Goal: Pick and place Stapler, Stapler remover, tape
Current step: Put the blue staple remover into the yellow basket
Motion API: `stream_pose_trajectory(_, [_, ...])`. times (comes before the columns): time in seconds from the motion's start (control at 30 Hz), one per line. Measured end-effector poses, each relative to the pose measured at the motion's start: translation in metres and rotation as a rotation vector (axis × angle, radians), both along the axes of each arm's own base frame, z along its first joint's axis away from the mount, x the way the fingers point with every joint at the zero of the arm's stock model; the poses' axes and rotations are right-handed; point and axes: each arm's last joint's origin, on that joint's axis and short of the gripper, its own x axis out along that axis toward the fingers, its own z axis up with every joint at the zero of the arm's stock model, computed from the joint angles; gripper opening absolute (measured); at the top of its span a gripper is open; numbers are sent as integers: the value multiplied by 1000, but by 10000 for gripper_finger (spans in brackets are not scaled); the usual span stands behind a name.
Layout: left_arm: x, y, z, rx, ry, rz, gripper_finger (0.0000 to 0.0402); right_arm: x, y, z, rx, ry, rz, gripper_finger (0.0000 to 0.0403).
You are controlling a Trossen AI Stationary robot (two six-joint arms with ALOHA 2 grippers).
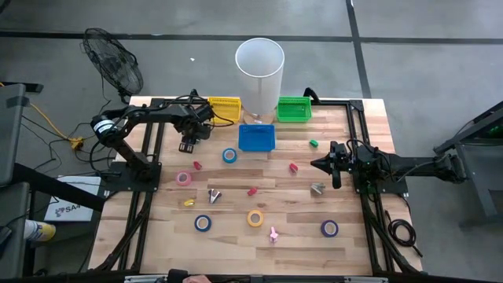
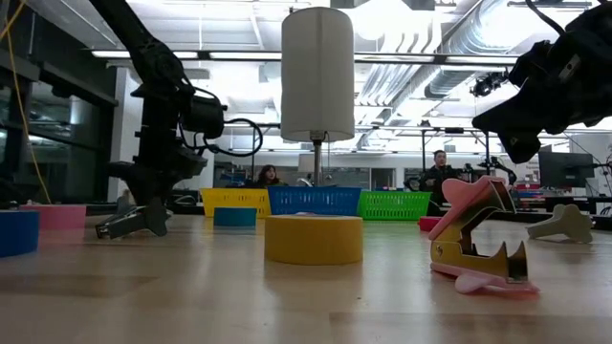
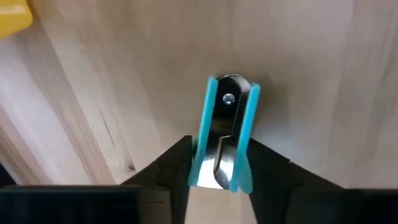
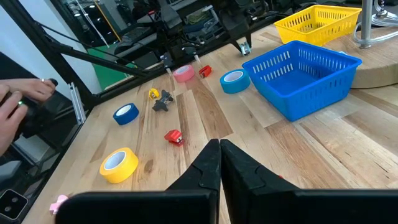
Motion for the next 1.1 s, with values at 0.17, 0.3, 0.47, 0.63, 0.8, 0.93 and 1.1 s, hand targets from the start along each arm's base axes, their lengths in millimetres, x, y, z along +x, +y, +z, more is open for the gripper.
stream_pose_trajectory(0.17, [5,-6,0,6,-9,13,87,0,0,0,0,0,0,0])
stream_pose_trajectory(0.3, [13,-9,1,43,-56,58,90,0,0,0,0,0,0,0])
stream_pose_trajectory(0.47, [26,-8,8,148,-119,120,102,0,0,0,0,0,0,0])
stream_pose_trajectory(0.63, [42,-7,26,201,-185,144,98,0,0,0,0,0,0,0])
stream_pose_trajectory(0.8, [55,2,43,285,-283,161,97,0,0,0,0,-1,0,0])
stream_pose_trajectory(0.93, [62,11,50,420,-335,168,97,0,0,0,0,-1,0,0])
stream_pose_trajectory(1.1, [62,25,50,471,-375,179,97,0,0,0,0,0,0,0])
